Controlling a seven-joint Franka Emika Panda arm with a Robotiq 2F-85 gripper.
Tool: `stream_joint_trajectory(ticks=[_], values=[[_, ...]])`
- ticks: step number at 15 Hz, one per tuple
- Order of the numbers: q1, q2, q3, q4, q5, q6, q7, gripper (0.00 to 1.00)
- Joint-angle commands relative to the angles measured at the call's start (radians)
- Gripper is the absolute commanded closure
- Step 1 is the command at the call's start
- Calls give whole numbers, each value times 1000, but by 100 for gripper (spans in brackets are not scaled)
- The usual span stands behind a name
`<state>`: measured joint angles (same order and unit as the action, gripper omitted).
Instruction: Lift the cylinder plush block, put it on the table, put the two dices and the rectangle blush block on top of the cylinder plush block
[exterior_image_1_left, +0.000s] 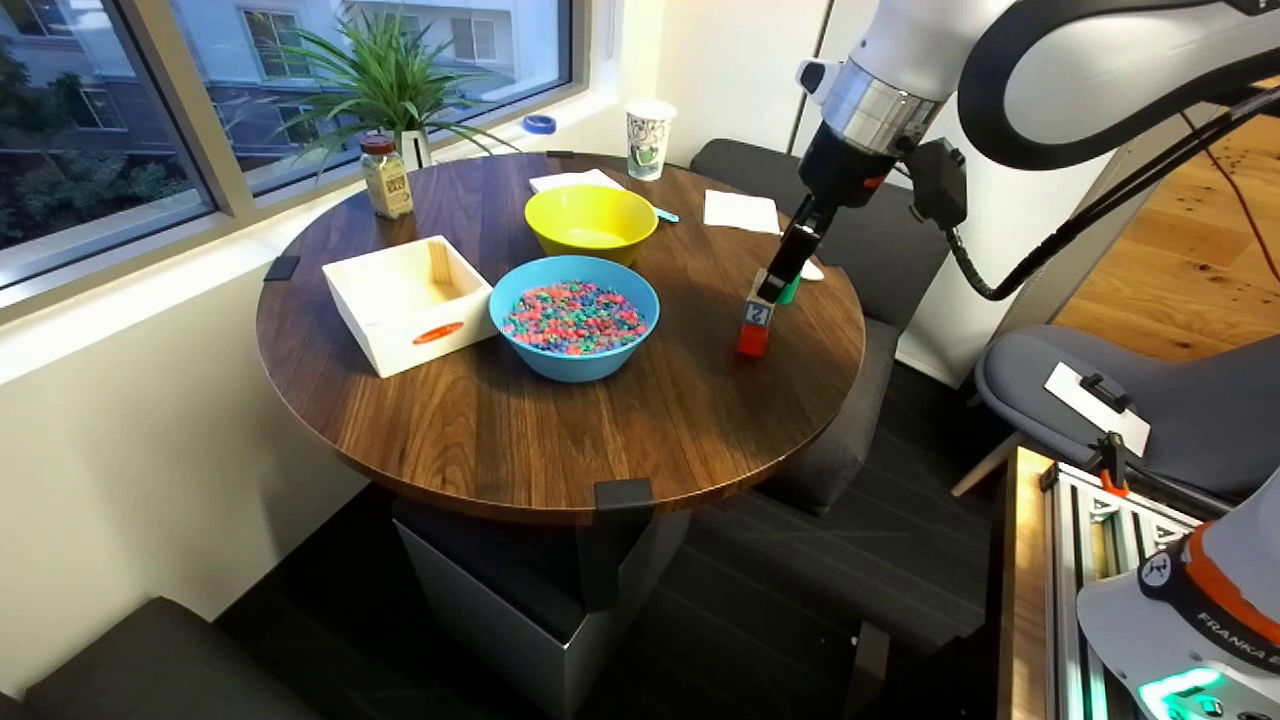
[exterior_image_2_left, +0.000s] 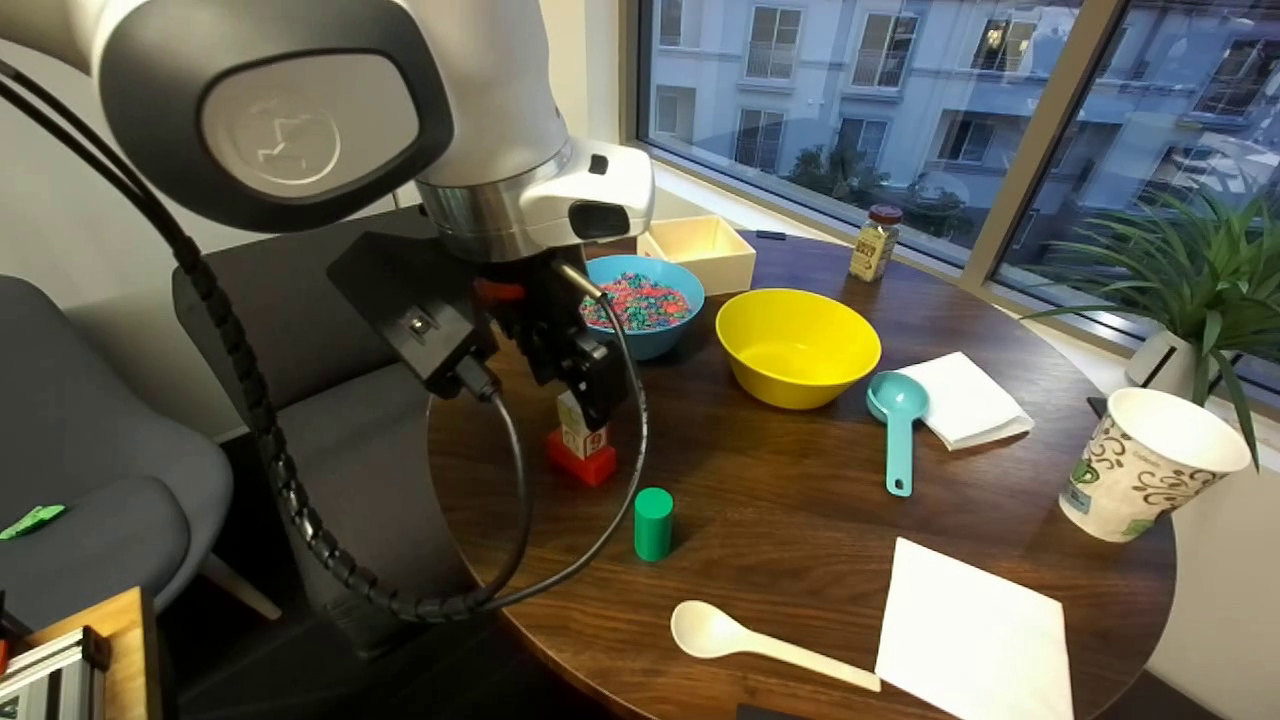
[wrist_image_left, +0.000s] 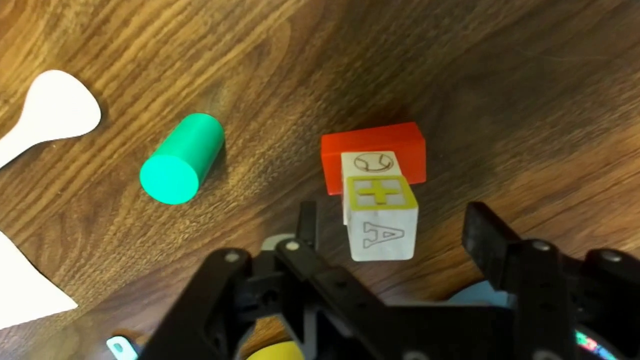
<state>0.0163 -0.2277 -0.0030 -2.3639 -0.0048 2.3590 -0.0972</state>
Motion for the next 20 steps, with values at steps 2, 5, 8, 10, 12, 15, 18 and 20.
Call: stream_joint_trajectory(ticks=[2,5,8,10,12,15,18,20], values=[[1,17,2,-31,-21,85,-18,53],[1,16,2,-40,-26,108,-18,77],[1,-3,4,-37,-35,97,-19,90],[-2,-24,5,-38,-49,88,-17,90],[-6,-68,7,-47,-77,72,-16,90],[-27,-137,5,-72,-133,52,4,90],[-63,-177,2,-95,-169,38,46,91],[-86,-189,-1,-111,-178,34,69,91]])
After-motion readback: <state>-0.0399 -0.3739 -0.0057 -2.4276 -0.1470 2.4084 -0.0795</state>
